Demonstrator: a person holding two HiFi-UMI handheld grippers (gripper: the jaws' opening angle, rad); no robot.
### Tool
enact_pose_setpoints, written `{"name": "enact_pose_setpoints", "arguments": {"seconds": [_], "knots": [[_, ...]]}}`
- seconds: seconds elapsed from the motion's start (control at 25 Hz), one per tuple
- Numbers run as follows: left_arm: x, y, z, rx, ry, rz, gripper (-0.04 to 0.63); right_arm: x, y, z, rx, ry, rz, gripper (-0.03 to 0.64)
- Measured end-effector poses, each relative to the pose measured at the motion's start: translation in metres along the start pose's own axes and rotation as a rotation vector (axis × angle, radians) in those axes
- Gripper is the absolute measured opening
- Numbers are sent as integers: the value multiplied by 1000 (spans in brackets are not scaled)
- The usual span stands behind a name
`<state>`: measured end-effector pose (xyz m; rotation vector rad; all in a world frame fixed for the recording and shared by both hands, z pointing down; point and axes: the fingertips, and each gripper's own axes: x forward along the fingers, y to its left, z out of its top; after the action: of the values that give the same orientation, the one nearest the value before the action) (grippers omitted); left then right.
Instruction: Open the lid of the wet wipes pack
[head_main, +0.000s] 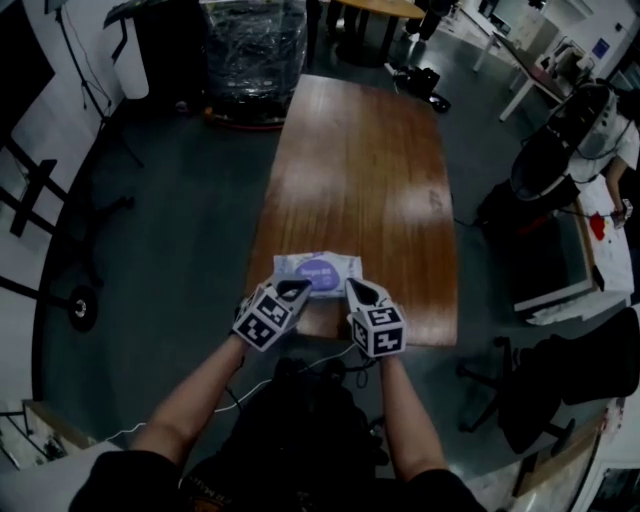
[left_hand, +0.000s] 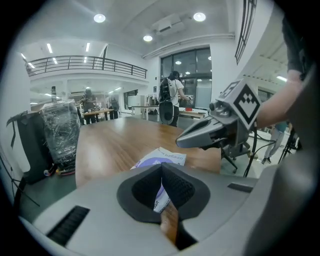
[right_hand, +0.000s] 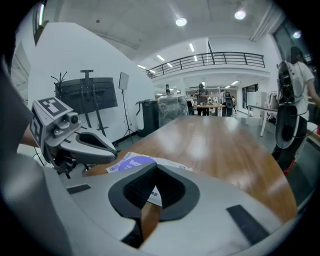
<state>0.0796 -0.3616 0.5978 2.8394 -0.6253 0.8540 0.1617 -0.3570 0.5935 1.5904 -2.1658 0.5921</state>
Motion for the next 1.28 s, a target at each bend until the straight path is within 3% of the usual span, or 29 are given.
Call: {"name": "enact_pose_setpoints", "arguments": {"seconds": [0.2, 0.52, 0.92, 1.12, 1.28], "knots": [[13, 1, -16, 50, 55, -14, 7, 26, -7, -18, 21, 72, 7, 11], [28, 0, -31, 156, 178, -36, 192, 47, -11, -39, 19, 184, 52, 11], [37, 10, -41, 323, 295, -87, 244, 56, -4, -45, -7, 253, 120, 11], [39, 8, -43, 334, 321, -121, 246, 53, -4, -46, 5, 240, 118, 11], [41, 11, -43, 294, 318, -136, 247, 53, -6, -45, 6, 227, 116, 11]]}}
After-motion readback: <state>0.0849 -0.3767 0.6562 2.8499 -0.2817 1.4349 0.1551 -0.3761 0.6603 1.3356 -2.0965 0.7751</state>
